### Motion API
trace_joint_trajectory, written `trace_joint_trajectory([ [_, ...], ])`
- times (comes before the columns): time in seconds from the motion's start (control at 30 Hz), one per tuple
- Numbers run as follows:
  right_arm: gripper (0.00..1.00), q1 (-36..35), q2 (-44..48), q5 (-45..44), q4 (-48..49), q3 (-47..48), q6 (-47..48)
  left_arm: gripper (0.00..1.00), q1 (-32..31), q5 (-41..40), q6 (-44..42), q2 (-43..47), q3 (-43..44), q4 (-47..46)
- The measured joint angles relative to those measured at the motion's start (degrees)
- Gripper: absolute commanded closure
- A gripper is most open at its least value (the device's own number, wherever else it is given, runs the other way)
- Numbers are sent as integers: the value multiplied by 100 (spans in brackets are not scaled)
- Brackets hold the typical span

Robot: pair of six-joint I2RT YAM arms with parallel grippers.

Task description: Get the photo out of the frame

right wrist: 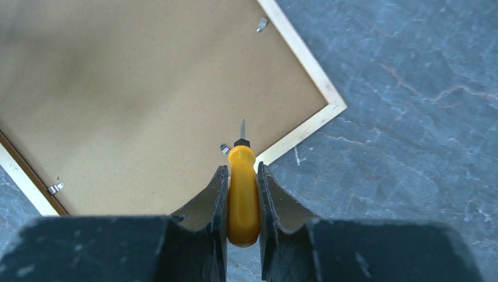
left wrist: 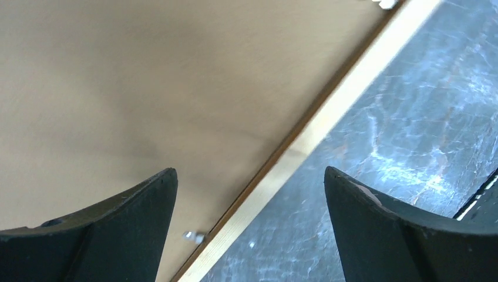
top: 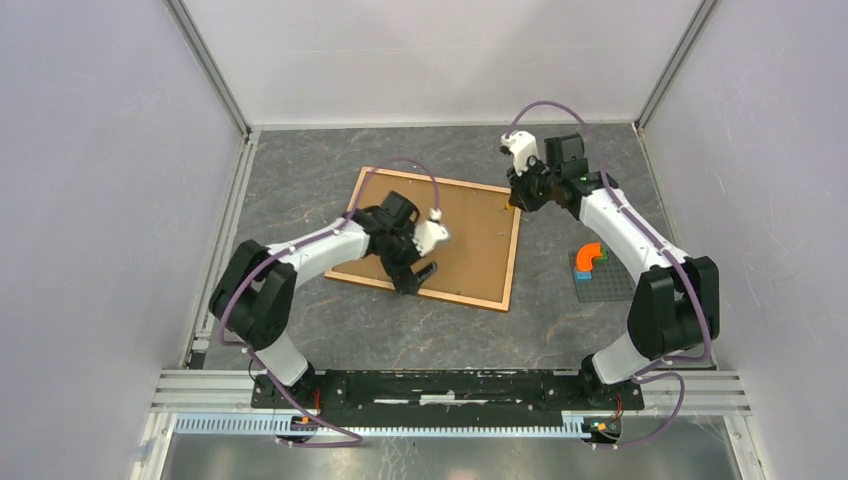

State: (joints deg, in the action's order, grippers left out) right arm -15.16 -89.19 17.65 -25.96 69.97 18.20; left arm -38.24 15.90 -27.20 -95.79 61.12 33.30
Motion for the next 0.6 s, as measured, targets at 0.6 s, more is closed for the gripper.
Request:
trace_joint_trajectory([
  [0.6,100,295,343,678,-247,-354,-44,8,1215,146,-2664,1099,-647,911],
])
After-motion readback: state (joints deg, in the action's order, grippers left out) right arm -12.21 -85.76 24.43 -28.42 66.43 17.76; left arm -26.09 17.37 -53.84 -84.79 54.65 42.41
